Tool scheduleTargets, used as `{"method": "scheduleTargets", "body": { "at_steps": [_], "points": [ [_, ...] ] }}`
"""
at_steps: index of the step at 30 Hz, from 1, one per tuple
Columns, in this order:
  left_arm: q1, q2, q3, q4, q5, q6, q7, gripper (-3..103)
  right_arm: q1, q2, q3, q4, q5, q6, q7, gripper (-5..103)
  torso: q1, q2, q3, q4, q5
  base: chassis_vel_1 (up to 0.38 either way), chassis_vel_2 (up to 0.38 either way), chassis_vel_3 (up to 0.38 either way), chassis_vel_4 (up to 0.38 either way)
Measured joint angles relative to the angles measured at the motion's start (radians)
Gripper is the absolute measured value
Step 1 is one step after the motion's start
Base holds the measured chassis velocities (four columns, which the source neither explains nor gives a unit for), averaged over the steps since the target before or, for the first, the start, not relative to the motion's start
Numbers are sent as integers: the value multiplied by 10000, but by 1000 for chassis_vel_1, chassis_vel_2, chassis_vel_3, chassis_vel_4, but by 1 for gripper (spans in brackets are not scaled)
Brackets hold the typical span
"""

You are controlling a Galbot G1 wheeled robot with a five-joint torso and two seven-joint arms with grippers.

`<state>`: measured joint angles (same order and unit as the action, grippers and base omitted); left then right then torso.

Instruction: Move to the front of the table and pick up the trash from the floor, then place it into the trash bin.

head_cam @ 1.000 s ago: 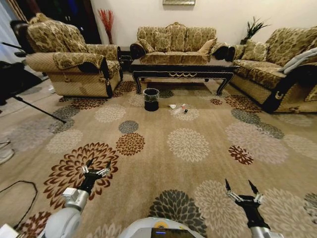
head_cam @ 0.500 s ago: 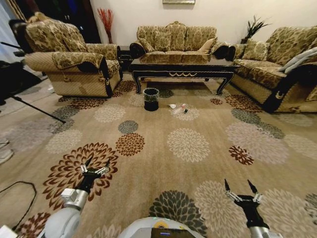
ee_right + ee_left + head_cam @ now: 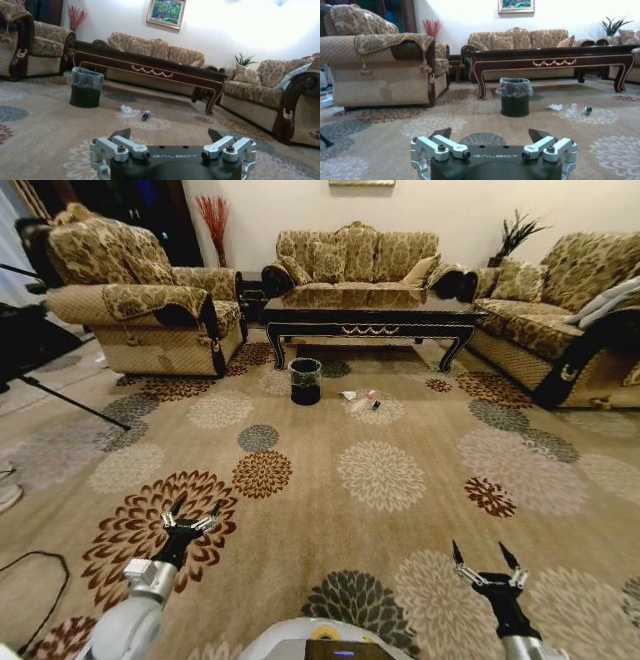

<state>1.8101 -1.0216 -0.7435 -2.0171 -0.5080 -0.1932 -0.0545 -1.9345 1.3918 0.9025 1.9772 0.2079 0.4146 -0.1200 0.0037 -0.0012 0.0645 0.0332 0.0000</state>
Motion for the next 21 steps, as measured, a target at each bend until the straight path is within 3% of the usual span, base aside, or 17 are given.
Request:
{"method": "scheduleTargets", "body": {
  "at_steps": [21],
  "points": [
    [127,-79,12,31,-20,18,-24,100,35,43,1,-664,-86,577,-316,100,1,5,11,0,1,-87,87,79,-91]
  ]
}}
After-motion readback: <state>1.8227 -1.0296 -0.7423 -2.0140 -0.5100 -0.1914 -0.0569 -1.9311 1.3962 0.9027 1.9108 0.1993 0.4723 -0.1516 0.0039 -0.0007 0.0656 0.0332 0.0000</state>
